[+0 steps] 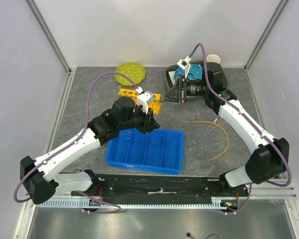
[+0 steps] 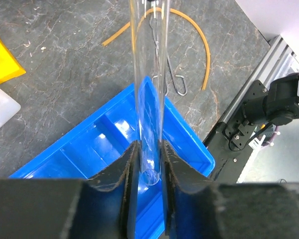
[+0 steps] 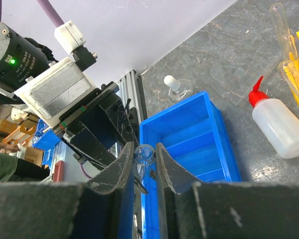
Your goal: Organize the chemistry lab equipment
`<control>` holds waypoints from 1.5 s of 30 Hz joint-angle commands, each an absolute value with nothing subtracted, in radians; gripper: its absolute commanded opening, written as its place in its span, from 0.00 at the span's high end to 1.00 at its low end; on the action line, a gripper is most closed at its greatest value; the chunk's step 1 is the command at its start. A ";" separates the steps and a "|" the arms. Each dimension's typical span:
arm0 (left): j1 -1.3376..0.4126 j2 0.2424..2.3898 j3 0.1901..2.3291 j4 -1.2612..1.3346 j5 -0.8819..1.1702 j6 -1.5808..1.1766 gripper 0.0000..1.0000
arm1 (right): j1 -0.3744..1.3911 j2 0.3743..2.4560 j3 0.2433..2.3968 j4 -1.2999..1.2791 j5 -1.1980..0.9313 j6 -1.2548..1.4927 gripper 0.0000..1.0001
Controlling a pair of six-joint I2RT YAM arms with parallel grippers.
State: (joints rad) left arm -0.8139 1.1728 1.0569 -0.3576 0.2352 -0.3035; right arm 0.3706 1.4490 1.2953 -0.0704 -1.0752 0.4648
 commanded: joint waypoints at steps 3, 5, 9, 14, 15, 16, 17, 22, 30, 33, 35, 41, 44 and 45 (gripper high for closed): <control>-0.813 1.106 1.052 -0.339 0.140 -0.284 0.39 | 0.367 1.480 1.390 -0.060 -1.095 0.436 0.83; -0.808 1.069 1.051 -0.360 0.097 -0.276 0.29 | 0.365 1.506 1.413 -0.077 -1.094 0.414 0.83; -0.767 1.002 1.055 -0.431 -0.041 -0.232 0.16 | 0.362 1.571 1.540 -0.179 -1.036 0.283 0.83; -0.551 0.916 1.036 -0.505 -0.043 -0.190 0.14 | 0.367 1.669 1.669 -0.316 -0.902 0.066 0.82; -0.511 0.908 1.026 -0.520 -0.031 -0.181 0.14 | 0.373 1.681 1.696 -0.322 -0.879 0.019 0.82; -0.432 0.897 1.017 -0.525 -0.023 -0.172 0.13 | 0.376 1.693 1.707 -0.325 -0.838 0.008 0.82; -0.395 0.890 0.996 -0.529 -0.018 -0.151 0.13 | 0.379 1.716 1.724 -0.330 -0.819 -0.029 0.82; -0.270 0.882 0.916 -0.543 -0.119 -0.075 0.13 | 0.434 1.782 1.755 -0.324 -0.704 -0.150 0.81; -0.268 0.815 0.770 -0.443 -0.179 -0.080 0.13 | 0.495 1.862 1.778 -0.227 -0.585 -0.166 0.81; -0.268 0.795 0.729 -0.408 -0.187 -0.092 0.13 | 0.512 1.899 1.793 -0.203 -0.560 -0.156 0.81; -0.268 0.790 0.713 -0.397 -0.196 -0.092 0.13 | 0.521 1.920 1.804 -0.186 -0.551 -0.149 0.81; -0.268 0.787 0.709 -0.393 -0.202 -0.094 0.13 | 0.532 1.959 1.813 -0.155 -0.525 -0.132 0.80; -0.267 0.790 0.710 -0.391 -0.204 -0.094 0.13 | 0.534 1.970 1.812 -0.144 -0.517 -0.133 0.80; -0.268 0.788 0.710 -0.391 -0.204 -0.094 0.13 | 0.534 1.976 1.812 -0.143 -0.515 -0.133 0.80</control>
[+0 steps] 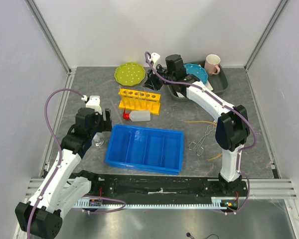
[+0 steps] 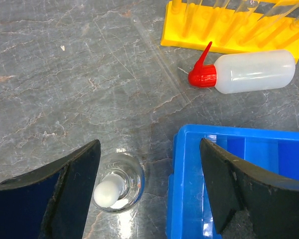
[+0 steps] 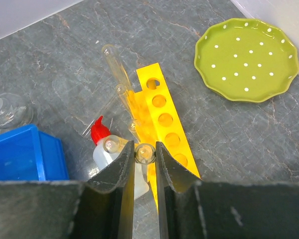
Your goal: Organize the chemistry lab equipment
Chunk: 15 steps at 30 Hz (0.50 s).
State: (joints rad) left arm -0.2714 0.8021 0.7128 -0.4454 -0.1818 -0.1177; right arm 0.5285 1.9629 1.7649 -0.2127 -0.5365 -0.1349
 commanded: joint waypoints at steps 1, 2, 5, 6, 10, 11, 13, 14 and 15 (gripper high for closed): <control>-0.268 0.788 0.710 -0.391 -0.204 -0.094 0.13 | 0.534 1.977 1.812 -0.138 -0.509 -0.133 0.80; -0.267 0.788 0.709 -0.391 -0.206 -0.094 0.13 | 0.535 1.980 1.812 -0.137 -0.509 -0.133 0.80; -0.268 0.785 0.709 -0.390 -0.206 -0.094 0.13 | 0.535 1.988 1.815 -0.132 -0.503 -0.135 0.80; -0.268 0.784 0.707 -0.390 -0.206 -0.094 0.13 | 0.535 1.991 1.815 -0.132 -0.503 -0.137 0.80; -0.268 0.782 0.707 -0.388 -0.206 -0.092 0.13 | 0.538 1.996 1.806 -0.130 -0.502 -0.138 0.80; -0.268 0.784 0.707 -0.388 -0.204 -0.092 0.13 | 0.538 1.996 1.801 -0.130 -0.502 -0.138 0.80; -0.267 0.782 0.706 -0.388 -0.206 -0.091 0.13 | 0.540 1.993 1.784 -0.130 -0.500 -0.141 0.80; -0.268 0.781 0.707 -0.390 -0.203 -0.092 0.13 | 0.541 1.991 1.779 -0.127 -0.500 -0.141 0.80; -0.267 0.781 0.706 -0.388 -0.204 -0.092 0.13 | 0.543 1.991 1.773 -0.124 -0.499 -0.143 0.80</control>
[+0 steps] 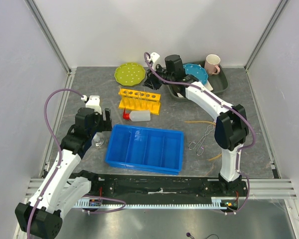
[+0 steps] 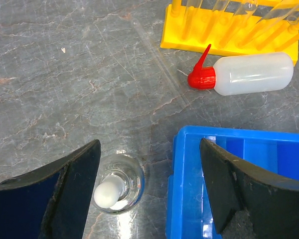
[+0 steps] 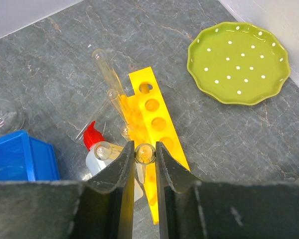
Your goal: Organize the chemistry lab equipment
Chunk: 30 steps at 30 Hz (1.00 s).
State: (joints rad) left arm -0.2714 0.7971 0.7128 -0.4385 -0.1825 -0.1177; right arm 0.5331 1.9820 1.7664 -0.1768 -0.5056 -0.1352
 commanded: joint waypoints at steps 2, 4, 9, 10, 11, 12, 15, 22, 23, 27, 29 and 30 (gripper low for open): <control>-0.267 0.781 0.706 -0.387 -0.201 -0.092 0.13 | 0.545 1.990 1.760 -0.121 -0.499 -0.144 0.79; -0.268 0.779 0.704 -0.387 -0.201 -0.092 0.13 | 0.545 1.991 1.750 -0.117 -0.500 -0.144 0.79; -0.268 0.778 0.704 -0.387 -0.199 -0.092 0.13 | 0.546 1.990 1.733 -0.112 -0.499 -0.143 0.79; -0.267 0.778 0.704 -0.385 -0.198 -0.091 0.13 | 0.546 1.988 1.726 -0.110 -0.497 -0.141 0.79; -0.268 0.776 0.703 -0.385 -0.196 -0.091 0.13 | 0.548 1.988 1.721 -0.109 -0.497 -0.141 0.79; -0.267 0.778 0.704 -0.385 -0.196 -0.091 0.13 | 0.548 1.987 1.718 -0.106 -0.497 -0.143 0.79; -0.268 0.778 0.703 -0.383 -0.196 -0.091 0.13 | 0.549 1.987 1.701 -0.101 -0.495 -0.144 0.78; -0.268 0.776 0.701 -0.379 -0.187 -0.091 0.13 | 0.551 1.997 1.661 -0.087 -0.505 -0.149 0.74; -0.268 0.775 0.703 -0.380 -0.187 -0.091 0.13 | 0.551 1.996 1.657 -0.086 -0.506 -0.149 0.73; -0.268 0.776 0.701 -0.379 -0.184 -0.091 0.13 | 0.549 1.996 1.643 -0.080 -0.512 -0.146 0.69; -0.267 0.775 0.703 -0.379 -0.178 -0.092 0.13 | 0.549 1.991 1.637 -0.081 -0.514 -0.147 0.66; -0.267 0.775 0.703 -0.377 -0.176 -0.092 0.13 | 0.549 1.990 1.632 -0.080 -0.514 -0.147 0.65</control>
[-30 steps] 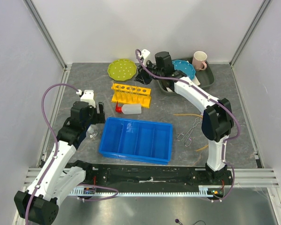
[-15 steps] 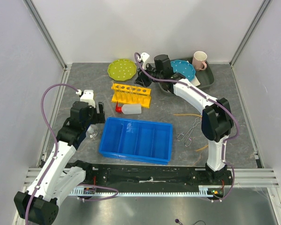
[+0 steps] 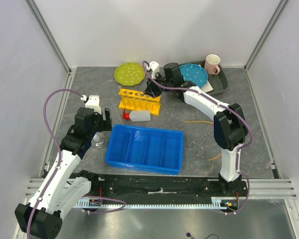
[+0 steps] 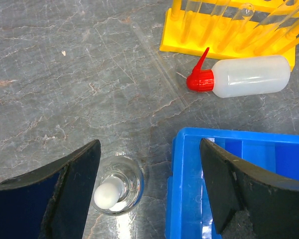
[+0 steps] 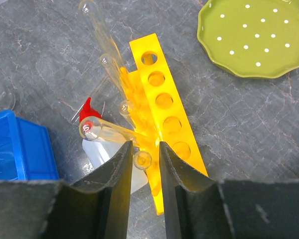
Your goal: Organize the chemistry lab equipment
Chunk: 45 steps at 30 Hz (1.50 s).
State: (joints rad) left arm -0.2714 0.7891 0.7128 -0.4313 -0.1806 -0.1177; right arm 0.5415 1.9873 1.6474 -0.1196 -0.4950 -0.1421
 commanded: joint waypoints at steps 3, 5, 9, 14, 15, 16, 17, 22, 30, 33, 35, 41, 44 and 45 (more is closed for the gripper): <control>-0.268 0.770 0.701 -0.376 -0.163 -0.098 0.13 | 0.549 1.974 1.621 -0.081 -0.515 -0.144 0.61; -0.262 0.767 0.704 -0.374 -0.140 -0.101 0.13 | 0.549 1.954 1.615 -0.081 -0.518 -0.146 0.57; -0.239 0.781 0.721 -0.373 -0.083 -0.127 0.13 | 0.548 1.902 1.589 -0.089 -0.520 -0.150 0.49; -0.178 0.801 0.741 -0.361 0.052 -0.202 0.12 | 0.546 1.783 1.531 -0.104 -0.518 -0.201 0.33; -0.170 0.807 0.745 -0.359 0.075 -0.236 0.12 | 0.545 1.763 1.504 -0.110 -0.517 -0.209 0.27; -0.163 0.824 0.749 -0.354 0.113 -0.251 0.12 | 0.543 1.744 1.491 -0.113 -0.518 -0.216 0.25; -0.149 0.834 0.758 -0.348 0.132 -0.267 0.11 | 0.543 1.706 1.480 -0.121 -0.518 -0.231 0.23; -0.097 0.935 0.805 -0.334 0.262 -0.376 0.06 | 0.523 1.600 1.414 -0.204 -0.545 -0.275 0.13; -0.046 1.274 0.997 -0.455 0.201 -0.528 0.04 | 0.414 1.407 1.195 -0.253 -0.566 -0.334 0.02; -0.048 1.383 1.066 -0.492 0.131 -0.534 0.07 | 0.346 1.358 1.099 -0.253 -0.603 -0.336 0.02; -0.048 1.431 1.112 -0.500 0.111 -0.519 0.10 | 0.310 1.332 1.042 -0.252 -0.682 -0.330 0.02; -0.048 1.650 1.276 -0.566 0.043 -0.442 0.26 | 0.198 1.259 0.910 -0.143 -0.810 -0.276 0.02; -0.048 1.738 1.350 -0.587 0.015 -0.420 0.30 | 0.167 1.264 0.891 -0.138 -0.845 -0.272 0.02; -0.048 1.761 1.365 -0.592 0.006 -0.417 0.33 | 0.152 1.264 0.887 -0.138 -0.860 -0.270 0.02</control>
